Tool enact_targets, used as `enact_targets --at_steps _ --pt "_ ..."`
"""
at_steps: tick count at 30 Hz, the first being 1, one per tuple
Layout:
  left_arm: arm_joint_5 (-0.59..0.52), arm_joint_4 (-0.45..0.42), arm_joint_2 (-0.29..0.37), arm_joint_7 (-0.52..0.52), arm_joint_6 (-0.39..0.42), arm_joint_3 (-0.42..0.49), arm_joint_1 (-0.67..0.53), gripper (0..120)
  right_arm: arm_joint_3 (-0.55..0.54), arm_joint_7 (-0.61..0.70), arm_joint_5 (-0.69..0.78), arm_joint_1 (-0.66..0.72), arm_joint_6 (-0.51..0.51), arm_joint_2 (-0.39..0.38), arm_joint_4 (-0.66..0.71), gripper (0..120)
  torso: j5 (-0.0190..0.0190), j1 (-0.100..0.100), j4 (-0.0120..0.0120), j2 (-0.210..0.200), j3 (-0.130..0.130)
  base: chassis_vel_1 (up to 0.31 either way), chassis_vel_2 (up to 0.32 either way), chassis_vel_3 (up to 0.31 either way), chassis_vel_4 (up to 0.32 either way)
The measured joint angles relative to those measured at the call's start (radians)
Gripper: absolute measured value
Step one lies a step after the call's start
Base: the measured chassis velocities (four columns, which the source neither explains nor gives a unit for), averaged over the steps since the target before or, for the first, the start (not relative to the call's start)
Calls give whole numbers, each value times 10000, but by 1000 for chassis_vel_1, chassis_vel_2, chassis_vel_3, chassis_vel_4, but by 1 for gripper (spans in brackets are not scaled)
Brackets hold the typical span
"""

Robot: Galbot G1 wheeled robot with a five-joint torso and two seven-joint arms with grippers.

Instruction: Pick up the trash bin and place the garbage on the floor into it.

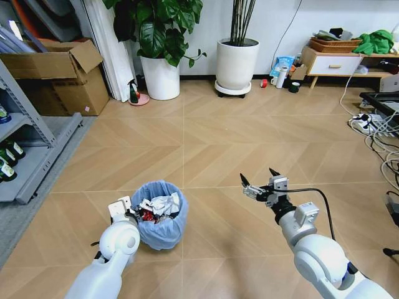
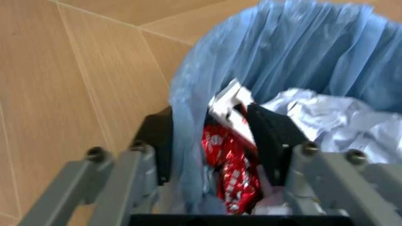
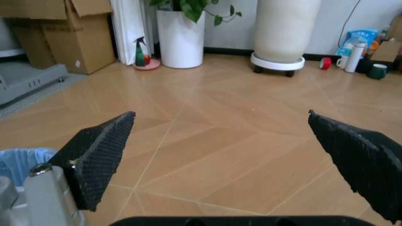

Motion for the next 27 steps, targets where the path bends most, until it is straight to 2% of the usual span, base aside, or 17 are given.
enact_targets --at_steps 4,5,7,9,11,16,18,20,22,24,25,27 --pt "137 -56 10 -49 -323 2 15 63 -68 0 5 70 23 26 -58 100 -1 0 -1 0 0 0 0 0 0" --pt "137 -56 10 -49 -323 2 15 63 -68 0 5 70 23 26 -58 100 -1 0 -1 0 0 0 0 0 0" --pt "177 -113 59 -176 -349 -40 53 74 -123 -1 4 100 38 59 -78 100 -1 0 0 0 0 0 0 0 0" --pt "212 -132 75 -253 -367 -57 64 77 -136 -2 4 106 40 68 -78 100 -1 0 0 0 0 0 0 0 0" --pt "333 -192 91 -542 -507 -99 93 90 -146 -3 3 119 41 76 -78 100 -2 0 0 0 0 0 0 0 0" --pt "791 -342 63 -640 -856 -208 208 99 -72 17 3 113 37 74 -32 100 -1 0 0 0 0 0 0 0 0" --pt "1484 -536 60 -481 -1531 -377 349 100 168 52 -4 44 -15 90 17 100 -2 0 1 0 0 0 0 0 0" --pt "1832 -641 68 -320 -1727 -483 433 100 292 62 -6 -7 -28 110 35 100 -2 0 -1 0 0 0 0 0 0" --pt "3459 -1154 9 753 -2071 -1023 992 100 925 74 -21 -324 -47 188 94 100 0 0 -1 0 0 0 0 0 0" --pt "3831 -1307 -36 1048 -2135 -1163 1178 100 1103 74 -28 -426 -50 205 102 100 -1 0 -1 0 0 0 0 0 0" --pt "4862 -1730 -270 1835 -2243 -1530 1730 100 1594 50 -98 -722 -51 260 106 100 -1 0 1 0 0 0 0 0 0" --pt "6147 -2275 -720 2744 -2422 -1916 2503 100 2209 -25 -261 -1069 -28 355 72 100 -1 -1 1 0 -1 0 0 0 0"
